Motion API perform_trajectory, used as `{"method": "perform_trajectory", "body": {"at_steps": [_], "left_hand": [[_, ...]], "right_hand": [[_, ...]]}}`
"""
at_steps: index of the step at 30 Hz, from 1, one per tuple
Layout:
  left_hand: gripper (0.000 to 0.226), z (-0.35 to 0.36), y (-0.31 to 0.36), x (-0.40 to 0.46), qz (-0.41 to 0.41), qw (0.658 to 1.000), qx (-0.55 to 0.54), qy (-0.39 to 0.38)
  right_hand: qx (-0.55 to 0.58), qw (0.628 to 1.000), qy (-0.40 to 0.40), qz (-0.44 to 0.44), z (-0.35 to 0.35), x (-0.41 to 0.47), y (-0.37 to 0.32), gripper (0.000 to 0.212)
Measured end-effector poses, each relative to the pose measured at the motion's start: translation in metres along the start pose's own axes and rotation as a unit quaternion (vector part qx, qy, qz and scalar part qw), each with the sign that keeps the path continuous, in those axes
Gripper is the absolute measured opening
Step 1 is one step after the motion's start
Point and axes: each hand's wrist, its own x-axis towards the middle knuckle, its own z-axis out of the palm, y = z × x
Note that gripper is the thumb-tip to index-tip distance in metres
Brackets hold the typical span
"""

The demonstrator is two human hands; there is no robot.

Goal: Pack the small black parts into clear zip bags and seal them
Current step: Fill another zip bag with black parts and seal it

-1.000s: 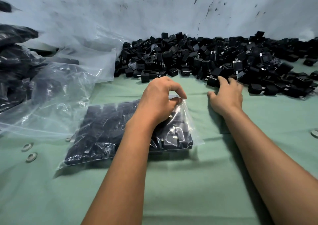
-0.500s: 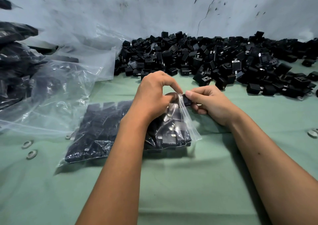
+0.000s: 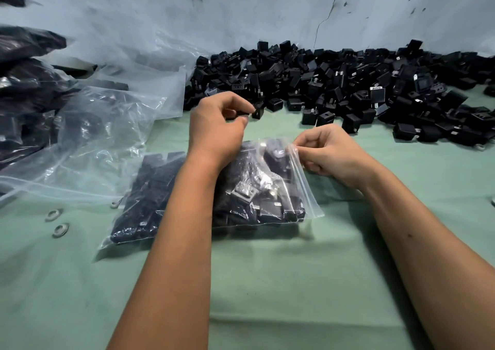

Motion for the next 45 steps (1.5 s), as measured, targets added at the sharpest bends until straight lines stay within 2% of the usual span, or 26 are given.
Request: {"method": "perform_trajectory", "body": {"at_steps": [5, 10, 13, 17, 20, 23, 29, 31, 32, 34, 36, 37, 39, 40, 42, 45], "left_hand": [[0.032, -0.002, -0.005, 0.001, -0.032, 0.998, 0.018, 0.048], [0.033, -0.001, -0.004, 0.0, -0.031, 0.998, 0.025, 0.055], [0.031, 0.002, -0.005, 0.0, -0.033, 0.998, 0.03, 0.054], [0.026, 0.01, -0.006, -0.002, -0.026, 0.999, 0.044, 0.01], [0.03, 0.012, -0.005, -0.003, -0.007, 0.998, 0.062, -0.019], [0.03, 0.015, -0.006, -0.004, 0.006, 0.996, 0.078, -0.049], [0.021, 0.021, -0.001, -0.009, 0.067, 0.987, 0.078, -0.119], [0.029, 0.025, 0.001, -0.01, 0.082, 0.982, 0.089, -0.144], [0.037, 0.027, 0.003, -0.01, 0.088, 0.979, 0.093, -0.158], [0.05, 0.03, 0.007, -0.011, 0.099, 0.973, 0.104, -0.181], [0.058, 0.032, 0.011, -0.013, 0.109, 0.966, 0.132, -0.192], [0.061, 0.033, 0.012, -0.014, 0.113, 0.964, 0.143, -0.193], [0.063, 0.034, 0.014, -0.016, 0.12, 0.961, 0.156, -0.194], [0.063, 0.034, 0.015, -0.017, 0.123, 0.96, 0.16, -0.196], [0.063, 0.034, 0.016, -0.018, 0.126, 0.957, 0.163, -0.203], [0.059, 0.033, 0.018, -0.017, 0.132, 0.956, 0.169, -0.203]], "right_hand": [[0.013, 0.997, -0.068, -0.014, 0.002, -0.001, -0.003, 0.021], [0.095, 0.994, 0.039, -0.026, -0.001, 0.003, -0.002, 0.005], [0.113, 0.993, 0.0, -0.021, 0.002, 0.002, -0.005, 0.005], [0.118, 0.993, -0.021, -0.005, 0.005, 0.0, -0.007, 0.009], [0.11, 0.994, -0.01, -0.004, 0.002, 0.002, -0.004, 0.006], [0.098, 0.995, -0.035, -0.011, 0.005, 0.004, -0.001, 0.01], [0.087, 0.994, -0.06, -0.012, 0.0, 0.003, -0.001, 0.008], [0.083, 0.996, -0.02, -0.01, 0.001, 0.004, -0.002, 0.009], [0.081, 0.996, 0.027, -0.004, 0.0, 0.005, -0.002, 0.009], [0.04, 0.987, 0.153, 0.004, -0.004, 0.008, -0.001, 0.01], [-0.108, 0.959, 0.263, 0.005, -0.012, 0.009, 0.003, 0.008], [-0.209, 0.934, 0.291, 0.01, -0.017, 0.009, 0.006, 0.007], [-0.371, 0.885, 0.281, 0.028, -0.023, 0.01, 0.013, 0.023], [-0.409, 0.875, 0.258, 0.037, -0.024, 0.011, 0.015, 0.034], [-0.447, 0.867, 0.214, 0.051, -0.021, 0.014, 0.019, 0.051], [-0.483, 0.858, 0.155, 0.08, -0.019, 0.019, 0.025, 0.061]]}}
